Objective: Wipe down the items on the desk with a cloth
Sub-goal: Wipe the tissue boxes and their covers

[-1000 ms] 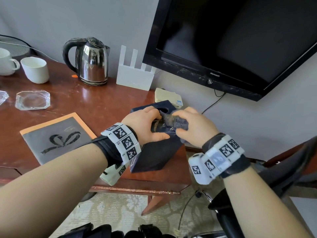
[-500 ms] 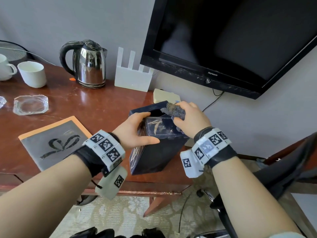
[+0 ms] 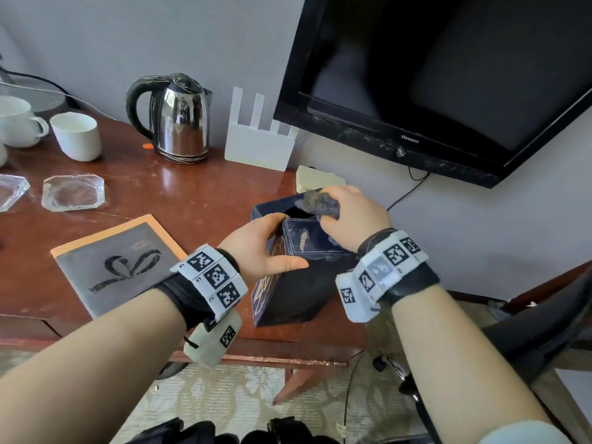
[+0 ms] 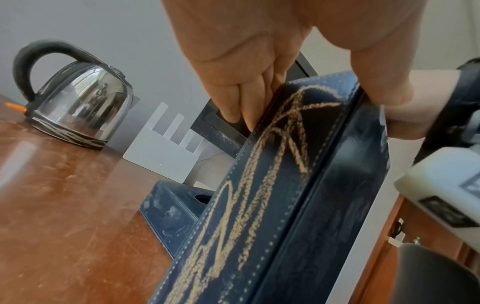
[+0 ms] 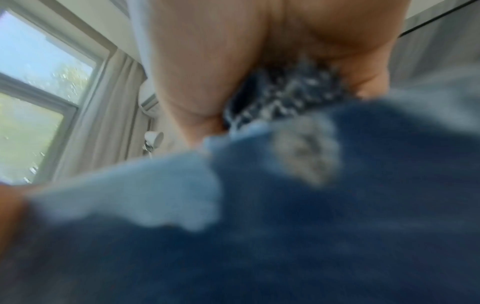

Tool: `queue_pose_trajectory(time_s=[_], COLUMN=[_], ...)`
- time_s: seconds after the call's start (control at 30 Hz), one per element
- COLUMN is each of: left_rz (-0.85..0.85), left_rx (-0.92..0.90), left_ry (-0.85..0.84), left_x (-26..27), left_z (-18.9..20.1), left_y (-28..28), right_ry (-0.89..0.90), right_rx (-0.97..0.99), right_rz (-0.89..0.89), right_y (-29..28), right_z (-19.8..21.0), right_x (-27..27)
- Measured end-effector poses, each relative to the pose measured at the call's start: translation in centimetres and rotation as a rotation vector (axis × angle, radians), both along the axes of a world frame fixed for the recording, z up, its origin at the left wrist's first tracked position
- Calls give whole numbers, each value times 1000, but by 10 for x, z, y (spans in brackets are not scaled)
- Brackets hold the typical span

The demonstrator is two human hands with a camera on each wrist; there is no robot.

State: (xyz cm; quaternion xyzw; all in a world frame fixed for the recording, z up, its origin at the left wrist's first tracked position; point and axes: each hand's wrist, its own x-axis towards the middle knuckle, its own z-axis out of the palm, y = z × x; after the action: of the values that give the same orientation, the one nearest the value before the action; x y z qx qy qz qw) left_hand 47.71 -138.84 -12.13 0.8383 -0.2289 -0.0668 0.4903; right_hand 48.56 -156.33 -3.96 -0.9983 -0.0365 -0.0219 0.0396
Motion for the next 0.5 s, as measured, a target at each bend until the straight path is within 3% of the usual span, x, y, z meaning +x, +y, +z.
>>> queue_pose_trajectory(time_s=[0.17, 0.27, 0.4, 0.5], left_rz=[-17, -35, -53, -51], left_rx=[7, 2, 44, 53], left_ry=[14, -1, 21, -4], left_x=[3, 4, 6, 4], left_z=[-5, -6, -6, -12], left_y=[1, 1, 3, 5], right_ry=[104, 111, -44, -54], right_rx=[97, 91, 81, 80], right_rz=[286, 231, 51, 166], right_y=[3, 8, 29, 41], right_z=[6, 7, -1, -5], right_x=[-32, -28, -16, -26])
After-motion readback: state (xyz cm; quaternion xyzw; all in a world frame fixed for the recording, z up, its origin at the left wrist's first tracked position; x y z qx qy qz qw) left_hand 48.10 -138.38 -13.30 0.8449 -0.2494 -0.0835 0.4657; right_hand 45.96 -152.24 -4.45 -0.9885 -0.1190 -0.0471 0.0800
